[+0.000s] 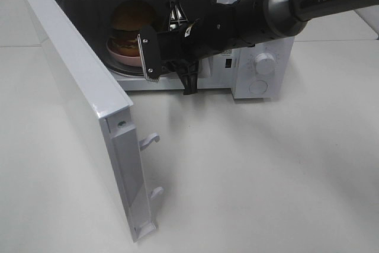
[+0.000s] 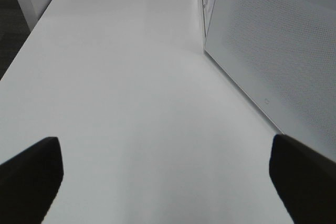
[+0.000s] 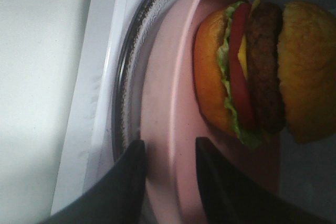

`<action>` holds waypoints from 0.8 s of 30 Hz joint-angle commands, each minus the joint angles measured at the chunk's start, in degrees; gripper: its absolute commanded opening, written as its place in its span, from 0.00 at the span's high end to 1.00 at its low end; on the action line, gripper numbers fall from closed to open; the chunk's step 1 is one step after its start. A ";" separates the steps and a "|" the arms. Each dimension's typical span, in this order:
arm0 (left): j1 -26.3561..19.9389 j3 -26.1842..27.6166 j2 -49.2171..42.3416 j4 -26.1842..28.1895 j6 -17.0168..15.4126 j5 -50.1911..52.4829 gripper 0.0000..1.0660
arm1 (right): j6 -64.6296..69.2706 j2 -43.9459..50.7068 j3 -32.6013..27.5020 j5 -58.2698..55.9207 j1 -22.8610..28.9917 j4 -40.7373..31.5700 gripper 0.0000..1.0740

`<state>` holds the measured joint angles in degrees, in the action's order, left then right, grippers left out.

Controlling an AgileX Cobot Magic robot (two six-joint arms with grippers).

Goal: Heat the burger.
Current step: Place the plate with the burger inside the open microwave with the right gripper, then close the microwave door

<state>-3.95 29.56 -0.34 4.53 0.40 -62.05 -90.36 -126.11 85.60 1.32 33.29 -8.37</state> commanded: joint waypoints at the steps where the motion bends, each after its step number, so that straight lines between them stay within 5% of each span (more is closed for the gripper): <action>1: 0.11 -0.11 -0.69 0.29 0.11 0.92 0.06 | 0.92 0.80 0.46 0.57 -0.17 0.17 0.64; 13: 0.11 -0.11 -0.69 0.29 0.11 0.92 0.06 | 4.87 1.66 -0.74 -0.57 0.06 1.09 0.62; 24: 0.11 -0.11 -0.69 0.29 0.11 0.92 0.06 | 4.87 9.11 -12.66 -0.29 0.80 1.49 0.55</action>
<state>-3.95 29.56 -0.34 4.53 0.40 -62.05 -85.89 -119.35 75.06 1.09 33.58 -7.10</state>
